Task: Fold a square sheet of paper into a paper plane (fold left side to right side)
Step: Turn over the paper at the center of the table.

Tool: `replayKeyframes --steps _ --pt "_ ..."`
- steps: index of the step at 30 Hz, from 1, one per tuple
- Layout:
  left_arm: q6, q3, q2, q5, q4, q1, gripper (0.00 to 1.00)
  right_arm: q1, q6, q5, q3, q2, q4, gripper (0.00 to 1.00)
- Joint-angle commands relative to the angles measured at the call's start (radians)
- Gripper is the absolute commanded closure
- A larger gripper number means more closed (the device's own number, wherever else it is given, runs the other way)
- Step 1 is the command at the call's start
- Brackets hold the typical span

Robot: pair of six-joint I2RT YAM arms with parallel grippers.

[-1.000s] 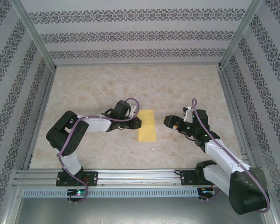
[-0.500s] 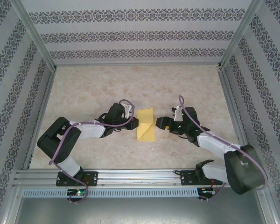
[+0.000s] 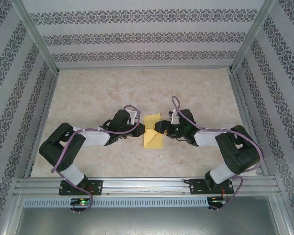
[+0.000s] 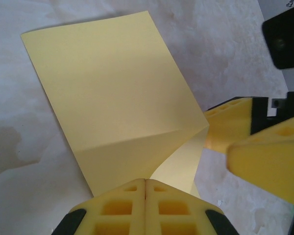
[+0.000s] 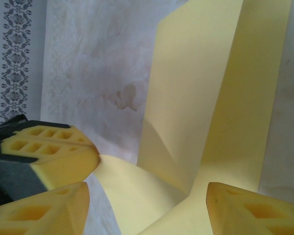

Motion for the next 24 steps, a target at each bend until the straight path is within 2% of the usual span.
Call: replayKeyframes --steps 1,14,18,24 --pt "-0.011 -0.007 -0.009 -0.010 0.055 0.009 0.98 0.019 0.023 -0.009 0.030 0.044 0.092 0.40" --pt "-0.024 -0.005 0.018 -0.018 0.062 0.009 0.97 0.054 0.057 -0.025 0.046 0.152 0.184 0.63" --pt "-0.023 -0.006 -0.002 -0.030 0.050 0.010 0.91 0.055 0.057 -0.028 0.041 0.149 0.197 0.75" --pt "0.005 -0.007 -0.093 -0.068 -0.022 0.017 0.77 0.052 0.028 -0.035 0.037 0.105 0.204 0.93"
